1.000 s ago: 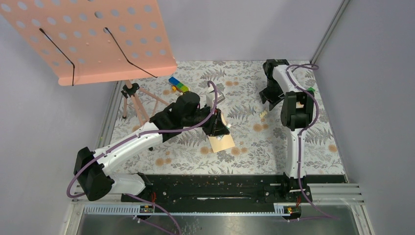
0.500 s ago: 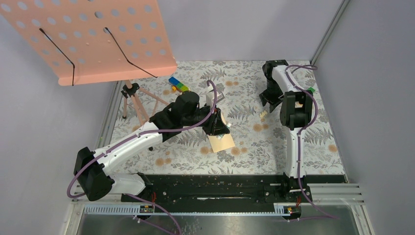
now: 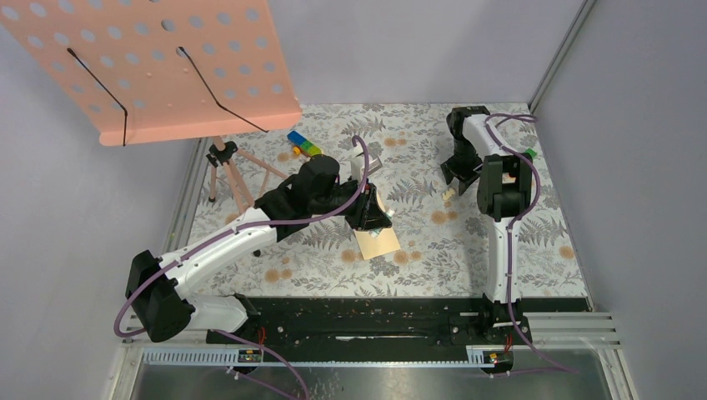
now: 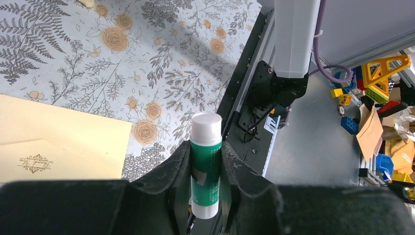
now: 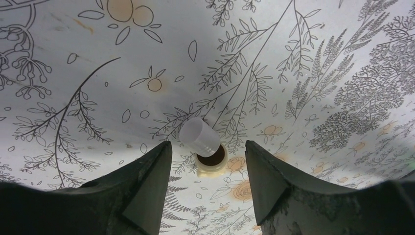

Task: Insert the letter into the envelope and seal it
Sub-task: Pick up the solid glue cap from the center of the board.

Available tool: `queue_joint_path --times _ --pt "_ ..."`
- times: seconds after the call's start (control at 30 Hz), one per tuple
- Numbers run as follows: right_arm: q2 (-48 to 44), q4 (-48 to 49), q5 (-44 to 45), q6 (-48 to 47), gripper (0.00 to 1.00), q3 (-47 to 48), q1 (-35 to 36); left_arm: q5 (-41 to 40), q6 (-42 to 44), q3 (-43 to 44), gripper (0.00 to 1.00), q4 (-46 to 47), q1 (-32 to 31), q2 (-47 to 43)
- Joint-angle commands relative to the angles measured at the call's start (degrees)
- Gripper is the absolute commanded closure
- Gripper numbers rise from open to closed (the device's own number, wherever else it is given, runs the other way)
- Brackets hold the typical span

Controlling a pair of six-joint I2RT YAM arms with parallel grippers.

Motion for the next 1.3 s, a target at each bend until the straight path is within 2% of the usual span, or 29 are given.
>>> queue_joint_path --times 0.0,0.27,0.53,1.27 --pt "-3.5 0.3 -2.3 0.2 0.36 -1.0 -1.3 0.5 -0.7 -0.6 1.0 3.0 0.3 -1.8" --pt "-5.7 3.3 -6.2 3.6 0.34 -5.9 -3.0 2.0 -0.8 0.1 1.0 3.2 0.3 0.0" --pt "-5.1 2.5 -7.5 4.8 0.35 -5.3 -3.2 1.9 -0.4 0.9 1.0 2.6 0.3 0.4" --pt "-6.6 4.0 -6.2 4.7 0.41 -7.6 -4.3 1.9 -0.3 1.2 1.0 2.7 0.3 0.5"
